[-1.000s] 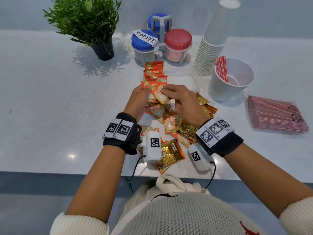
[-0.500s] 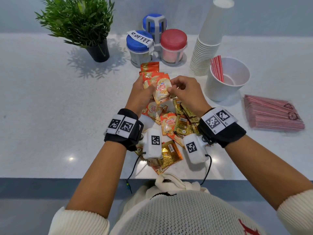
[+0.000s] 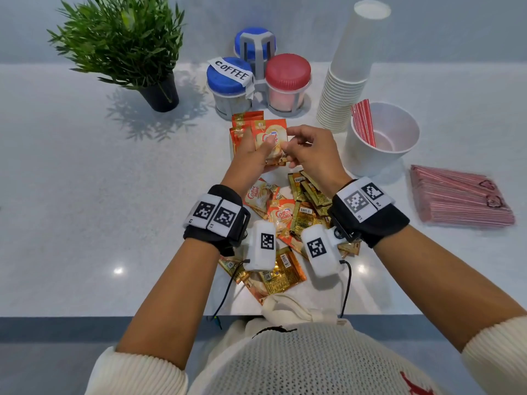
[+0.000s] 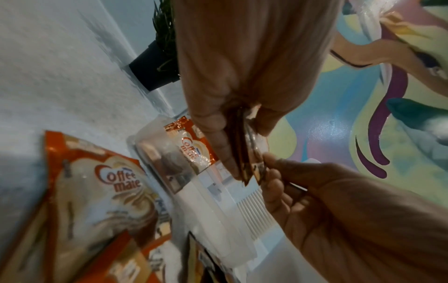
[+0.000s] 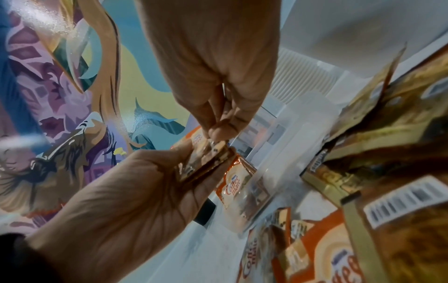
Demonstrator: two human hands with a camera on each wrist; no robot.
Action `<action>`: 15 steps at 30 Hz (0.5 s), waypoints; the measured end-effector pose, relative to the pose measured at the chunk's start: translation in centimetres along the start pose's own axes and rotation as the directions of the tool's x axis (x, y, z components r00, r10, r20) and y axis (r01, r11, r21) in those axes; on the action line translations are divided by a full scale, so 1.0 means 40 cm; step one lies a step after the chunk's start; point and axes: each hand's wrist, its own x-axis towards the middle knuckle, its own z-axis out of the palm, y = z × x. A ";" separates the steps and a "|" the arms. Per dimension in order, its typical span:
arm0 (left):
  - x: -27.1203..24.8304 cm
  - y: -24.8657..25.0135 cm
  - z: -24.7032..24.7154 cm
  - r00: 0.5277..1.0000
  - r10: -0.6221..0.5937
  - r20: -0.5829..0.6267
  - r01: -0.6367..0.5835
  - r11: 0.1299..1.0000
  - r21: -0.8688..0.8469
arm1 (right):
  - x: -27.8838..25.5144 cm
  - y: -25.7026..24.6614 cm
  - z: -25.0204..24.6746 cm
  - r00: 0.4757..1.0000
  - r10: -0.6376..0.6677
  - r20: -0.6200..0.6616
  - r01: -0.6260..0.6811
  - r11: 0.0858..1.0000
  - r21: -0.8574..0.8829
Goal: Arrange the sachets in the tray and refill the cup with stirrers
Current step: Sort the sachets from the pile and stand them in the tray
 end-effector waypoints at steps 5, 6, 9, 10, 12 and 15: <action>0.042 0.018 0.013 0.998 0.056 -0.039 -0.052 0.993 0.107 | 0.022 -0.017 -0.010 0.997 0.021 0.070 -0.024 0.999 0.047; 0.050 0.025 0.015 0.997 0.062 -0.039 -0.056 0.990 0.132 | 0.029 -0.024 -0.015 0.996 0.028 0.087 -0.033 0.998 0.048; 0.075 0.053 0.017 0.994 0.102 -0.023 -0.097 0.979 0.179 | 0.061 -0.039 -0.029 0.994 0.023 0.104 -0.030 0.997 0.068; 0.085 0.062 0.015 0.994 0.113 -0.009 -0.109 0.976 0.186 | 0.075 -0.043 -0.034 0.996 0.016 0.091 -0.021 0.998 0.057; 0.113 0.069 0.006 0.992 0.119 -0.040 -0.107 0.967 0.230 | 0.107 -0.042 -0.042 0.999 -0.002 0.052 0.002 1.000 0.004; 0.147 0.061 -0.014 0.963 0.142 -0.228 -0.050 0.928 0.370 | 0.152 -0.024 -0.051 0.999 -0.006 -0.033 0.002 0.995 -0.102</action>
